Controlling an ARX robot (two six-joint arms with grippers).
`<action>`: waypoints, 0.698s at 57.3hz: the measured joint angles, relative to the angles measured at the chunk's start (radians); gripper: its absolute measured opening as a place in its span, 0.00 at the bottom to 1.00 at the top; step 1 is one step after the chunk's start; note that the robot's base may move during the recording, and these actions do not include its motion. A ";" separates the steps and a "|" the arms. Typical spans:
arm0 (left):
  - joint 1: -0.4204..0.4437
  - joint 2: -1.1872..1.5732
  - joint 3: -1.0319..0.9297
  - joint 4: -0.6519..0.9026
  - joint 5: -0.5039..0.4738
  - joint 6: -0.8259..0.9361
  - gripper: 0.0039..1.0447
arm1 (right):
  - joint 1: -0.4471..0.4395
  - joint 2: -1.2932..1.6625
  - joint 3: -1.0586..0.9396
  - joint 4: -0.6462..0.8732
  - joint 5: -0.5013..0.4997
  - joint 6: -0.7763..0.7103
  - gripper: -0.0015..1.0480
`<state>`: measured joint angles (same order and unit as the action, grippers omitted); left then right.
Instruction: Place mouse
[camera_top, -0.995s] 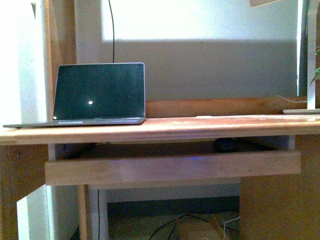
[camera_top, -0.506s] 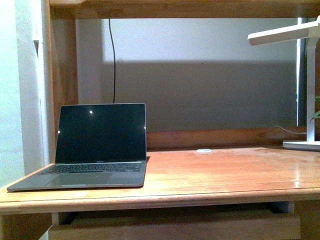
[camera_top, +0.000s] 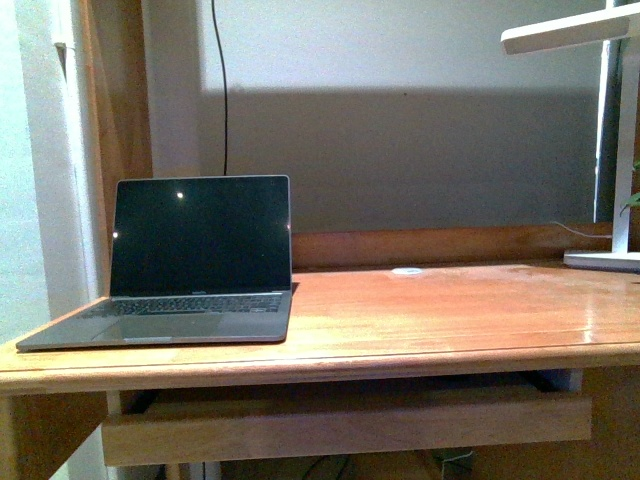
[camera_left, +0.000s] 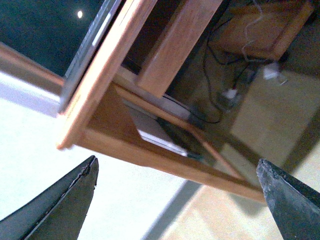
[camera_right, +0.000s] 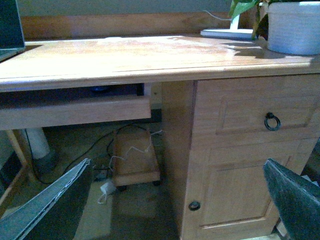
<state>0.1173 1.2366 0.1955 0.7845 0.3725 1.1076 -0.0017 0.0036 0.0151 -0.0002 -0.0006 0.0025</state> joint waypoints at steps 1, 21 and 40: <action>0.010 0.042 0.017 0.032 0.009 0.054 0.93 | 0.000 0.000 0.000 0.000 0.000 0.000 0.99; 0.055 0.518 0.315 0.279 0.130 0.459 0.93 | 0.000 0.000 0.000 0.000 0.000 0.000 0.99; -0.003 0.808 0.546 0.394 0.211 0.473 0.93 | 0.000 0.000 0.000 0.000 0.000 0.000 0.99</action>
<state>0.1139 2.0449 0.7410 1.1790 0.5835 1.5810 -0.0017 0.0036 0.0151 -0.0002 -0.0006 0.0025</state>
